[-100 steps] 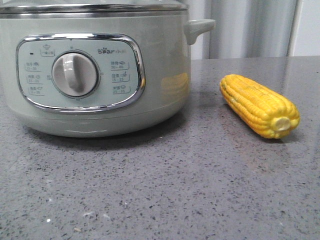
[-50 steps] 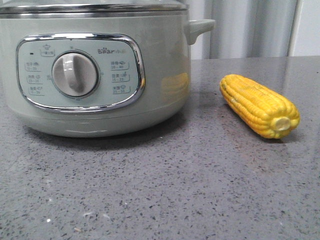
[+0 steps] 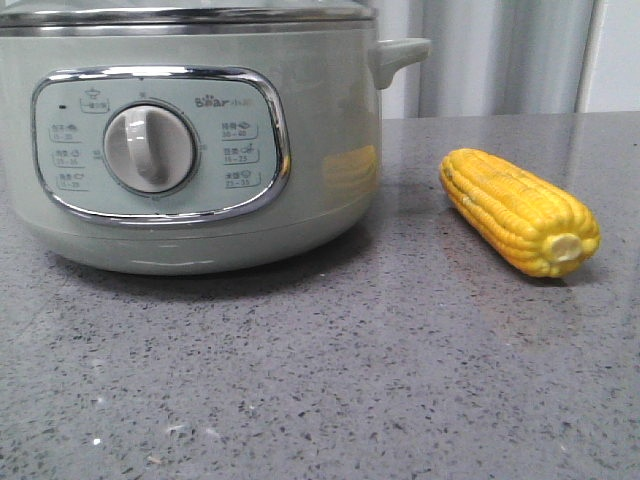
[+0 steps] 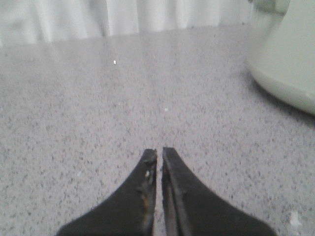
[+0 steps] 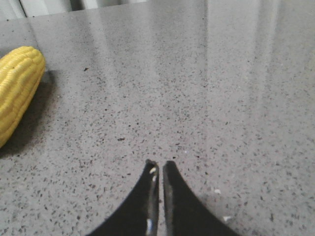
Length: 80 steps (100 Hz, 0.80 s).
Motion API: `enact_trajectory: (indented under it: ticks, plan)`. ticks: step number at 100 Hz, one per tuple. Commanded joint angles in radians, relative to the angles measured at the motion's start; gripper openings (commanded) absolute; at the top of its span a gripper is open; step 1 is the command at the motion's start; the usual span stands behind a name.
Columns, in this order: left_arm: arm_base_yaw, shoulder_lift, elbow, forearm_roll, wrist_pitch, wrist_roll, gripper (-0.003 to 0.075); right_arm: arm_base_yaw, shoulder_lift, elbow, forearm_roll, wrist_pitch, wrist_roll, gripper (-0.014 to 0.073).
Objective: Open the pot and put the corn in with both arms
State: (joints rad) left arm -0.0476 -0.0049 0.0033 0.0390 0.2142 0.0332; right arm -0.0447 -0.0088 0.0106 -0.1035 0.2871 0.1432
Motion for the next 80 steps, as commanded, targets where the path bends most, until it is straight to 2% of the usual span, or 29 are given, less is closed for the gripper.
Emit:
enact_trajectory:
  ticks: [1, 19, 46, 62, 75, 80]
  plan:
    - [0.001, -0.033, 0.006, -0.005, -0.119, 0.000, -0.0020, -0.006, -0.022, 0.020, -0.008, -0.115, -0.005, -0.0069]
    - [0.001, -0.033, 0.006, -0.017, -0.199, -0.002, -0.0020, -0.006, -0.022, 0.020, -0.008, -0.180, -0.005, -0.0069]
    - [0.001, -0.033, 0.003, -0.017, -0.357, -0.002, -0.0020, -0.006, -0.022, 0.020, -0.008, -0.357, -0.005, -0.0069]
    - [0.001, -0.033, -0.041, -0.025, -0.337, -0.005, -0.0020, -0.004, -0.022, 0.005, -0.008, -0.367, -0.005, -0.0069]
    - [0.001, -0.005, -0.122, -0.039, -0.234, -0.012, -0.0020, -0.002, -0.010, -0.053, -0.008, -0.330, -0.005, -0.0069]
    - [0.001, 0.019, -0.152, -0.039, -0.200, -0.012, -0.0020, -0.002, 0.011, -0.089, -0.008, -0.274, -0.005, -0.0069]
